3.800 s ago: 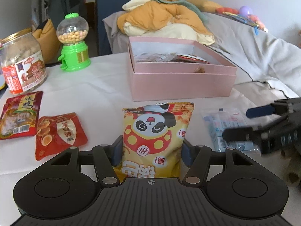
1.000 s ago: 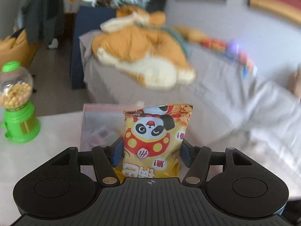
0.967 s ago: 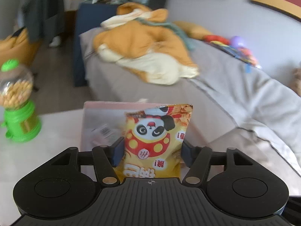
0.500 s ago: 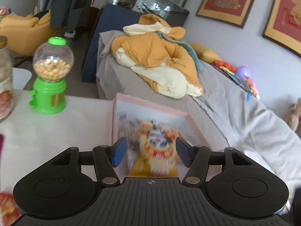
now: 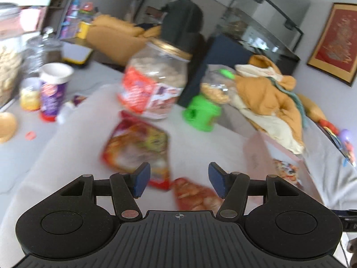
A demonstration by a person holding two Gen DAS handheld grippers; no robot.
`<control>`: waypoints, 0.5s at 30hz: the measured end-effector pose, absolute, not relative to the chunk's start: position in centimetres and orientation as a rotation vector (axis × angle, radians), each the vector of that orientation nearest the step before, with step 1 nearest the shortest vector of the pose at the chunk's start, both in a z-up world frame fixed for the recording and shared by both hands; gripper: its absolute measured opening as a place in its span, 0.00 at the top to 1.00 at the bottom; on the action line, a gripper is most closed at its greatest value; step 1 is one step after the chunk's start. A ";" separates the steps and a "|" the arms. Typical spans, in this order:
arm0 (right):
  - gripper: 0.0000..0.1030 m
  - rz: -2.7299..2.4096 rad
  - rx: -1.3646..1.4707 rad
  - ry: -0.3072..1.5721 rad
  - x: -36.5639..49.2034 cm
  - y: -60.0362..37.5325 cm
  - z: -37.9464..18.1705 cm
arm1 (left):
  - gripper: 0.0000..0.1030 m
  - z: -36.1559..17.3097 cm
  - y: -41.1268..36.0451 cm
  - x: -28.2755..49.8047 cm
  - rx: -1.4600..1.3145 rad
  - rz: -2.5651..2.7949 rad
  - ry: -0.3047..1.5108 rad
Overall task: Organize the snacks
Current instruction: 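Carry the cube candy bag over the pink box and open the right tool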
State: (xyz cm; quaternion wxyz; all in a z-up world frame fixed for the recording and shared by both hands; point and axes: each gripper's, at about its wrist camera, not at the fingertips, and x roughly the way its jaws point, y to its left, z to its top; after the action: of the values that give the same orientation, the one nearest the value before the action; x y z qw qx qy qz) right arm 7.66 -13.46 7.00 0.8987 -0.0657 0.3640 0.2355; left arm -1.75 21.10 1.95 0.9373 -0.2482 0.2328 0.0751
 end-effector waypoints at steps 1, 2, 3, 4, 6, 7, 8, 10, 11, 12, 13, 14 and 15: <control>0.19 0.451 -0.131 0.763 8.1 -13.2 6.6 | 0.38 1.7 21.0 -2.4 -0.497 0.158 0.479; 0.16 0.419 -0.117 0.768 8.3 -13.1 6.1 | 0.38 1.4 20.9 -2.8 -0.485 0.163 0.483; 0.16 0.394 -0.097 0.777 8.6 -13.0 5.4 | 0.38 1.2 20.5 -3.1 -0.472 0.162 0.483; 0.16 0.385 -0.080 0.798 8.8 -13.0 4.7 | 0.38 1.0 20.2 -3.4 -0.459 0.155 0.480; 0.16 0.375 -0.050 0.856 9.3 -12.4 3.1 | 0.38 0.8 19.4 -3.6 -0.424 0.132 0.474; 0.16 0.370 -0.046 0.874 9.5 -11.9 2.4 | 0.38 0.9 18.9 -3.4 -0.405 0.123 0.469; 0.16 0.369 -0.055 0.894 9.7 -11.2 1.6 | 0.38 0.8 18.5 -3.3 -0.387 0.113 0.467; 0.36 0.357 -0.108 0.909 9.6 -9.9 0.5 | 0.38 0.4 18.2 -3.3 -0.365 0.096 0.473; 0.42 0.348 -0.151 0.888 9.2 -9.4 0.5 | 0.38 0.2 18.1 -3.2 -0.362 0.089 0.481; 0.43 0.372 -0.196 0.868 8.6 -9.0 0.8 | 0.38 0.0 18.0 -3.2 -0.362 0.083 0.491; 0.43 0.400 -0.210 0.866 8.1 -8.8 1.3 | 0.39 -0.3 18.1 -3.1 -0.363 0.081 0.501; 0.43 0.433 -0.201 0.860 7.4 -9.1 2.0 | 0.40 -0.4 18.1 -3.0 -0.364 0.082 0.511; 0.43 0.458 -0.193 0.845 6.9 -9.4 2.9 | 0.42 -0.4 18.1 -2.9 -0.366 0.083 0.517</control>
State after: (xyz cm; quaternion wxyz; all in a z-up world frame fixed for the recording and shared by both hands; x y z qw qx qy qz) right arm 6.87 -9.37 2.91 0.8823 -0.0928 0.4056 0.2200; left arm -2.87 18.12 -0.42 0.9495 -0.1799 0.2539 0.0408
